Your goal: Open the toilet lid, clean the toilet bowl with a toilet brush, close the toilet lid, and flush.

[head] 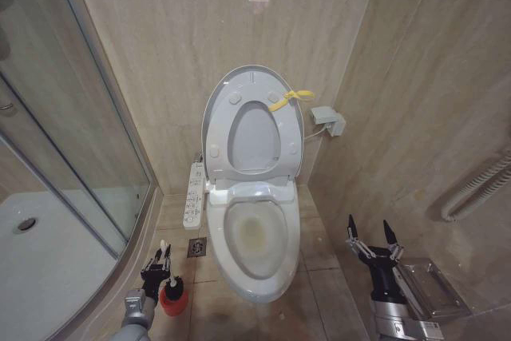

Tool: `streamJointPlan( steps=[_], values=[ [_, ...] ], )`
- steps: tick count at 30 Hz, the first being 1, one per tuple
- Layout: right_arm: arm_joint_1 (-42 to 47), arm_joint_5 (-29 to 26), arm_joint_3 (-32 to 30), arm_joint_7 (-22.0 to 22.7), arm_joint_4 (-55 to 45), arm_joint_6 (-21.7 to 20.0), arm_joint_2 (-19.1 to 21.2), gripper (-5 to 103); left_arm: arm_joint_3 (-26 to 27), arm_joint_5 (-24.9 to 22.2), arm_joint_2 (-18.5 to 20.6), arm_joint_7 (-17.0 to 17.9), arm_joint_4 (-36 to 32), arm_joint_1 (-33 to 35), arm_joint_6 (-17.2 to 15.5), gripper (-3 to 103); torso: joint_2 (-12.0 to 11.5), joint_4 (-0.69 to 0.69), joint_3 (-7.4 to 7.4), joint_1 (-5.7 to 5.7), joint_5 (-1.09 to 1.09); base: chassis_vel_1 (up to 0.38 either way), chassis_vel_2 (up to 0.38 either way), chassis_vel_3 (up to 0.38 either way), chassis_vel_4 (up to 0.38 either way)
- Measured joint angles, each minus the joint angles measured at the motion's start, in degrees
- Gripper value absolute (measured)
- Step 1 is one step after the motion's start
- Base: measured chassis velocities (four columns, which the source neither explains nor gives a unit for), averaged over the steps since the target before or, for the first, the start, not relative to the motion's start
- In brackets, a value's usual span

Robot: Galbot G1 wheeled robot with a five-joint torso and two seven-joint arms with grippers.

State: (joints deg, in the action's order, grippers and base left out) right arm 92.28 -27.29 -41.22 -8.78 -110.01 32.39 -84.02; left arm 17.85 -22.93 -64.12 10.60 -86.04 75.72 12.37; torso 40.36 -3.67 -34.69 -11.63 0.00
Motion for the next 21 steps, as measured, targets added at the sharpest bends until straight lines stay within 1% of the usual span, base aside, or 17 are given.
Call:
streamJointPlan(
  steps=[10, 21],
  values=[
    [0.09, 0.32, -0.10, -0.11, 0.11, 0.18, -0.39, 100, -0.20, 0.59, -0.15, -0.17, 3.03, -0.93, -0.09, 20, 0.00, 0.00, 0.00, 0.00, 0.00, 0.000, 0.000, 0.000, 0.000],
    [0.36, 0.30, -0.38, -0.13, -0.42, 0.23, -0.13, 100, 0.04, 1.01, -0.16, -0.86, 3.22, -0.39, -0.44, 20, 0.00, 0.00, 0.00, 0.00, 0.00, 0.000, 0.000, 0.000, 0.000]
  ],
)
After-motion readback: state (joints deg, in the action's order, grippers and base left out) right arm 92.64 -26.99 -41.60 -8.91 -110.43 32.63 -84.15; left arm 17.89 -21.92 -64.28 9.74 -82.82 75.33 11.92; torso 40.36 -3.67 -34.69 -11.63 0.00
